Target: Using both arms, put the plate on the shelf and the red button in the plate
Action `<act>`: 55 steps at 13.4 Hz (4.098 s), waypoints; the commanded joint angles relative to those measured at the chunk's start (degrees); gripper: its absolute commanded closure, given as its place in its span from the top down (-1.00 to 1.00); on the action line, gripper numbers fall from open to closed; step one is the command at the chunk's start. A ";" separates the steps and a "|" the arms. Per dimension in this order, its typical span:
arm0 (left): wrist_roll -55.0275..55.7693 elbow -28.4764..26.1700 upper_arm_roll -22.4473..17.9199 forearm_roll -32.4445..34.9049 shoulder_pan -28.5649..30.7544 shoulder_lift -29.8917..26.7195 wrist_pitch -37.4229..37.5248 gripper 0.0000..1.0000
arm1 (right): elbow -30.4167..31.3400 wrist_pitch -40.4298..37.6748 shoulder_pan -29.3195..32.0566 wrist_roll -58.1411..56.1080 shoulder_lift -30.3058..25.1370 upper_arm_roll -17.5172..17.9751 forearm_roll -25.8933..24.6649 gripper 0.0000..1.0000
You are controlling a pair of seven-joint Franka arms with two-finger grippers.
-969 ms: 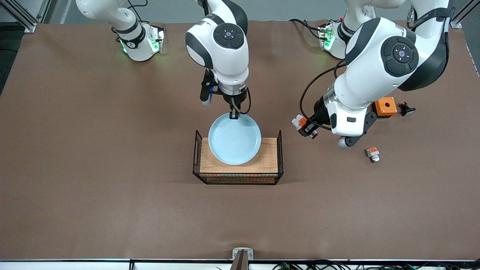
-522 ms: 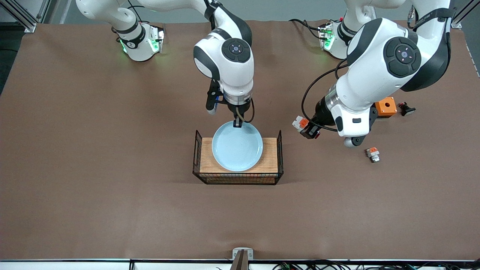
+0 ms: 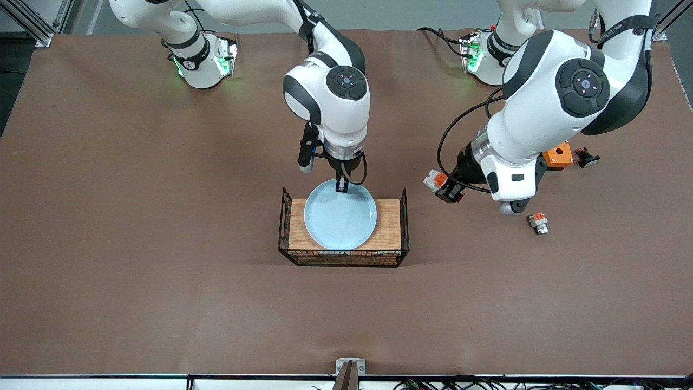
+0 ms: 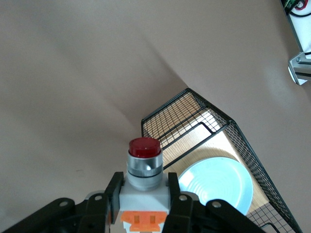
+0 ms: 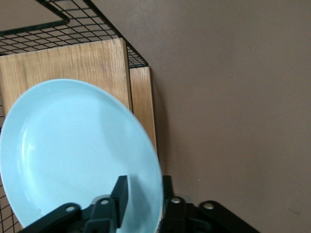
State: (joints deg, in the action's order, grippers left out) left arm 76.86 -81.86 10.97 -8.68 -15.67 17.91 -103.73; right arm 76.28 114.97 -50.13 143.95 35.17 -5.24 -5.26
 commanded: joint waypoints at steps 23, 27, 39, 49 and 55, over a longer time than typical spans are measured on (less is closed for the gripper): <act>37.47 6.54 -0.34 -0.73 -11.48 10.56 -17.11 -0.50 | -10.53 -36.03 25.23 -87.72 -11.52 -0.12 7.19 1.00; 39.33 8.47 -0.34 -0.73 -13.42 14.25 -21.24 -0.50 | -5.53 -37.54 34.03 -109.97 -17.14 -0.30 7.10 1.00; 42.84 8.38 -0.69 -0.73 -15.88 21.99 -31.27 -0.50 | -5.17 -40.53 51.97 -143.16 -18.04 -0.47 6.14 1.00; 43.02 8.12 -0.78 -0.29 -15.97 24.28 -31.36 -0.46 | -5.26 -40.00 52.33 -145.88 -17.86 -0.39 5.43 1.00; 42.67 8.12 -0.69 2.52 -15.44 21.91 -31.19 0.99 | -6.93 -41.13 52.76 -145.53 -18.82 -0.30 6.31 1.00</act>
State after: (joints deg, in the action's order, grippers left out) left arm 119.24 -74.33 10.94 -7.60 -30.71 41.44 -135.08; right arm 69.39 74.56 1.63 -1.28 18.17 -6.24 0.73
